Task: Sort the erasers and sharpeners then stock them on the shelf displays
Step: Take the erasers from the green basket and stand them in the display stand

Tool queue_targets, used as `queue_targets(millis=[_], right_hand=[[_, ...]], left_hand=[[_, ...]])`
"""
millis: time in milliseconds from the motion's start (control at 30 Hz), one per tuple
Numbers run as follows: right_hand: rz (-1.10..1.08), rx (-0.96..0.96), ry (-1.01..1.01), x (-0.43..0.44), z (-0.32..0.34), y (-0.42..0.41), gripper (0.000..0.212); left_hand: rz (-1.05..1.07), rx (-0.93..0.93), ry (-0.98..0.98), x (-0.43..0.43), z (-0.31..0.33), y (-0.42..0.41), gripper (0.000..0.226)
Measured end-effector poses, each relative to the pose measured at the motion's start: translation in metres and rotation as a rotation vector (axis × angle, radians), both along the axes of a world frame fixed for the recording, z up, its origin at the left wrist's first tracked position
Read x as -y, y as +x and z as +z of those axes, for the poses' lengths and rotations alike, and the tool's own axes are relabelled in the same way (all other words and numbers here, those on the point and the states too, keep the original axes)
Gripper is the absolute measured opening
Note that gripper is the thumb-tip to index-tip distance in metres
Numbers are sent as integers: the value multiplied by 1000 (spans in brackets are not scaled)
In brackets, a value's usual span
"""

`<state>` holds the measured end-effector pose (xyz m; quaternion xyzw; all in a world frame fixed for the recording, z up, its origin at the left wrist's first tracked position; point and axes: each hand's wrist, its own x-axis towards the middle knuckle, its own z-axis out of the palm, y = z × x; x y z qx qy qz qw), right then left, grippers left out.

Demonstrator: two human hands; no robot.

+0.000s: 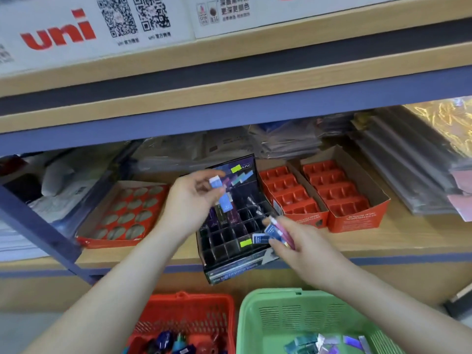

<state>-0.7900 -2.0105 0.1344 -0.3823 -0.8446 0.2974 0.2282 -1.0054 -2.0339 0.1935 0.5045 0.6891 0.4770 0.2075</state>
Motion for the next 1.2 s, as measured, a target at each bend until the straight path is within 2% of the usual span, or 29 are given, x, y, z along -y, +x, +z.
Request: queue_targets(millis=[133,233,300,400,467,633,833,1000,1067,1100,1200], right_hand=[[56,42,56,-5,-3,0,4],[55,29,53,-6,-2,1,27],[50,-8,25,-5,0,3,34],[18,-89,-79,-6,2,6,30],[-2,-118,-142,-7,2,8,22],[-65,-211,-281,-6,3,9,20],[-226,-475,-622,-2,12,11,6],[-318,-624,-722,-4,9,12,6],[-310,-696,-759,-5,9,13,3],[-309,-729,-767,-4,10,13,5],[-340,-745,-737,-7,10,13,16]], left_hand=[[51,-94,-3,-36,-3,-2,11],[30,-289,-40,-50,-14,2,13],[4,-430,-64,-52,-20,6,17],[-7,-558,-77,-52,-23,9,20],[-29,-554,-64,-53,-24,11,20],[-48,-567,-63,-54,-31,14,17],[-112,-965,20,-52,-45,11,16],[-53,-1125,-102,-53,-47,20,23],[-9,-1033,-39,-51,-42,27,23],[7,-897,15,-46,-38,32,22],[-96,-187,-20,-20,-18,54,18]])
